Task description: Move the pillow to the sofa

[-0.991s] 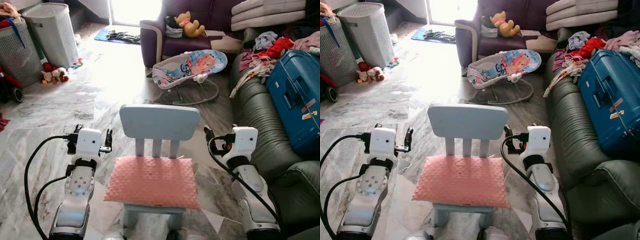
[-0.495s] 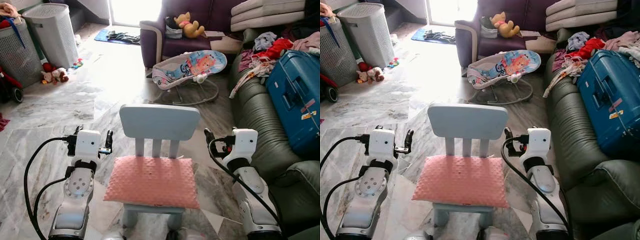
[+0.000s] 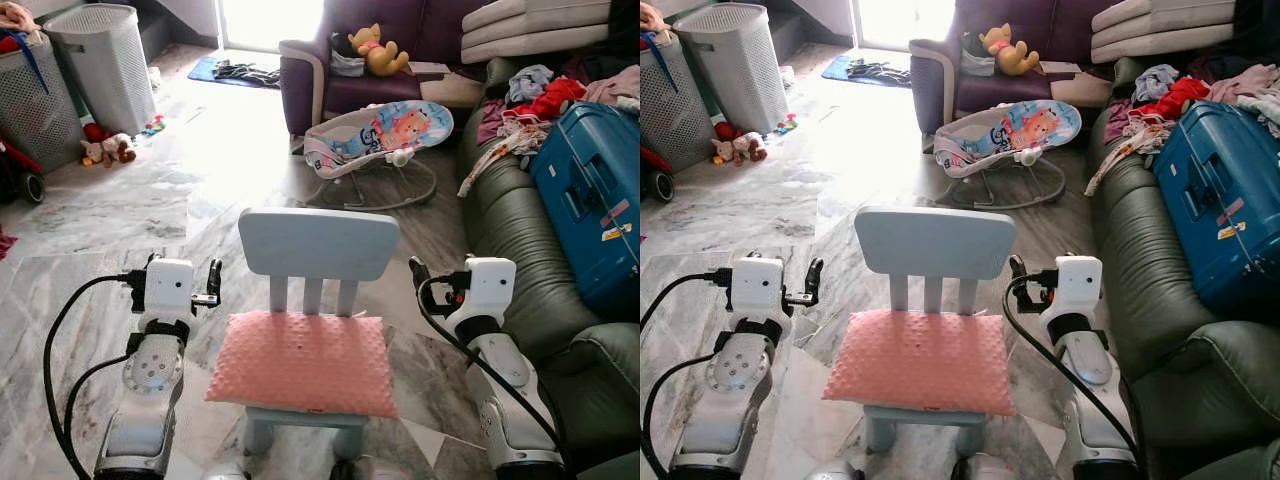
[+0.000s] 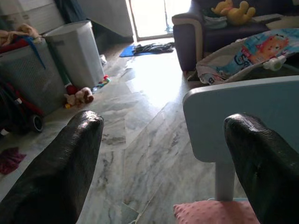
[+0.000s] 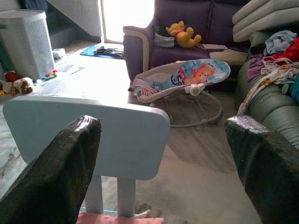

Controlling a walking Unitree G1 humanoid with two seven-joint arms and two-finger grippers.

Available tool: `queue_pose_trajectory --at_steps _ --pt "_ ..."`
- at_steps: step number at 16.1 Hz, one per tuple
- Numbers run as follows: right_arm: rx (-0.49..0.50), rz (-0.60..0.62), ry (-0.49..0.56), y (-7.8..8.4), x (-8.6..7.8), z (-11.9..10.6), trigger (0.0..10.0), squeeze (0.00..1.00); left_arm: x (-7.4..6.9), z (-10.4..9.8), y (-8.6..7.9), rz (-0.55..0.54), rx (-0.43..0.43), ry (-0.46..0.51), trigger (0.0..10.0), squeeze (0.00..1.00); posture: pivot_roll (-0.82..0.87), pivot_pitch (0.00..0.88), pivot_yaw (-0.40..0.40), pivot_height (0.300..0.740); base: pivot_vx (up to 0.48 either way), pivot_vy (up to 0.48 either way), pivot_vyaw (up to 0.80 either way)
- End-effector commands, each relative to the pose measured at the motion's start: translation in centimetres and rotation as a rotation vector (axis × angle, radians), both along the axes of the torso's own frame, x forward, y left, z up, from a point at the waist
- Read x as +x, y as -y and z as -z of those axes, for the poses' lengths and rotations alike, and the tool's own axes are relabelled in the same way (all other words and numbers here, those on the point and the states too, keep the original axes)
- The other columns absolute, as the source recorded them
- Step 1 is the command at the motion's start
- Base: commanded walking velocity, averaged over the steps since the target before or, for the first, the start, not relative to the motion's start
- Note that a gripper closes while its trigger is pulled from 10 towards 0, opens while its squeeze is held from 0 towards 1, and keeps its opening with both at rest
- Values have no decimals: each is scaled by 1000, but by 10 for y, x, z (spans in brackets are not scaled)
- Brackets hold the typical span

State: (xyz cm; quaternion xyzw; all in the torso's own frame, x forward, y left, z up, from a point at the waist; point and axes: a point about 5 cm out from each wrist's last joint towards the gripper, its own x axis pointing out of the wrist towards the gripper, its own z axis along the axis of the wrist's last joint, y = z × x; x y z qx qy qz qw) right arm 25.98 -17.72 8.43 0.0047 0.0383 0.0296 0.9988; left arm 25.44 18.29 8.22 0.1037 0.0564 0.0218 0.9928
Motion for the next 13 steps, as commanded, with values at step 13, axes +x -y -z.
queue_pose_trajectory --at_steps 13 --pt "-38 40 -9 -9 -7 -9 10000 0 -24 -8 -5 65 -1 -9 10000 0 25 0 -50 740 0 0 -225"
